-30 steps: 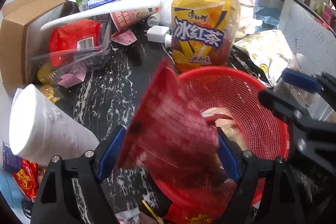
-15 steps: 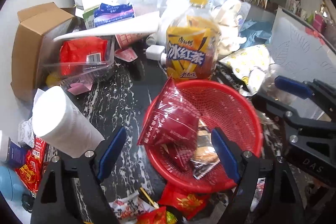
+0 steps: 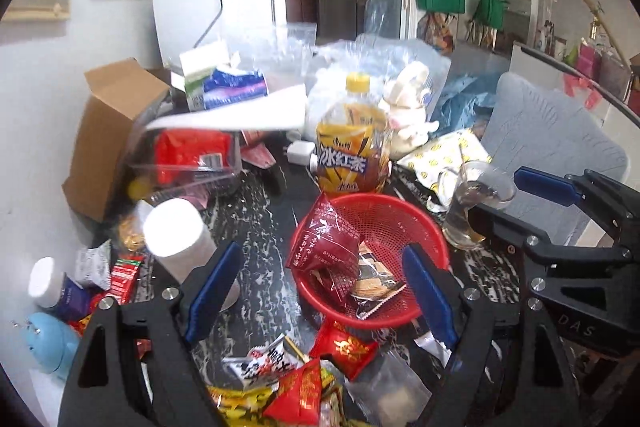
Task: Organize snacks
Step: 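Withdraw both open grippers from the basket back over the table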
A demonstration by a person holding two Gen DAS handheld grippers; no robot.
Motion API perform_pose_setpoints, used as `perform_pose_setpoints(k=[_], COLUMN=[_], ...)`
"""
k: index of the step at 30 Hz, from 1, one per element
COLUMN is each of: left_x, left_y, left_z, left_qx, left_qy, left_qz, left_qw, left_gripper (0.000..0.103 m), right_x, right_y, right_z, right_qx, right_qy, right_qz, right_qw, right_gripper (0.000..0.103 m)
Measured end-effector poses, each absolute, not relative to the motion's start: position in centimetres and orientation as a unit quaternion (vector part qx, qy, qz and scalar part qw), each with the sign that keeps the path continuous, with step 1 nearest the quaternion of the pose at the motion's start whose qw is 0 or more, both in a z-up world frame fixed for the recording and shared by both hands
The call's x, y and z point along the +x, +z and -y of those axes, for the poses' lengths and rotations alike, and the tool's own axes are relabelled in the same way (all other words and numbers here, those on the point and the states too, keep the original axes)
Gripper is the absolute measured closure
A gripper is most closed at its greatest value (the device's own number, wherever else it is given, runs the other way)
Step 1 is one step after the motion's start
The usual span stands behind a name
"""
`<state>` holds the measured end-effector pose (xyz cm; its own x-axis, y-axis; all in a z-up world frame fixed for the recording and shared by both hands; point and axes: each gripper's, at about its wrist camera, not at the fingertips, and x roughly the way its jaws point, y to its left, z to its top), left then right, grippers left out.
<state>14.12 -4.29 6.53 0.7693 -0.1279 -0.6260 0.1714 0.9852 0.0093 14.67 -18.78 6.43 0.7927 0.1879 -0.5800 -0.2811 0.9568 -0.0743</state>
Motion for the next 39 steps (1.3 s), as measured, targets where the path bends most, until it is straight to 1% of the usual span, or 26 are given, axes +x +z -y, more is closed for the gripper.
perform_pose_setpoints(k=[3,13,20,25,29,39], left_x=[11.7,4.7,0.0,-2.8,-4.2,-5.3], left_y=[7.9,10.6,10.7,9.9,8.9,5.8], left_z=[3.7,2.6,1.5,0.5,0.0,-1.8], left_qx=[0.029,0.025,0.012,-0.001,0.000,-0.021], left_qy=[-0.079,-0.084,-0.090,-0.096,-0.091,-0.071], left_qz=[-0.311,-0.266,-0.254,-0.245,-0.253,-0.279], left_qw=[0.947,0.960,0.963,0.965,0.963,0.957], left_gripper=[0.020,0.020,0.020,0.020,0.020,0.020], right_x=[12.6,5.1,0.6,-1.8,-3.2,-4.4], right_y=[7.7,10.5,11.2,10.3,9.3,5.5], right_z=[18.6,17.9,17.8,17.2,16.5,14.8], right_qx=[-0.077,-0.074,-0.068,-0.065,-0.059,-0.052], right_qy=[0.126,0.122,0.113,0.124,0.134,0.164], right_qz=[-0.282,-0.237,-0.218,-0.227,-0.233,-0.271], right_qw=[0.948,0.961,0.967,0.964,0.961,0.947], right_gripper=[0.036,0.035,0.033,0.033,0.033,0.033])
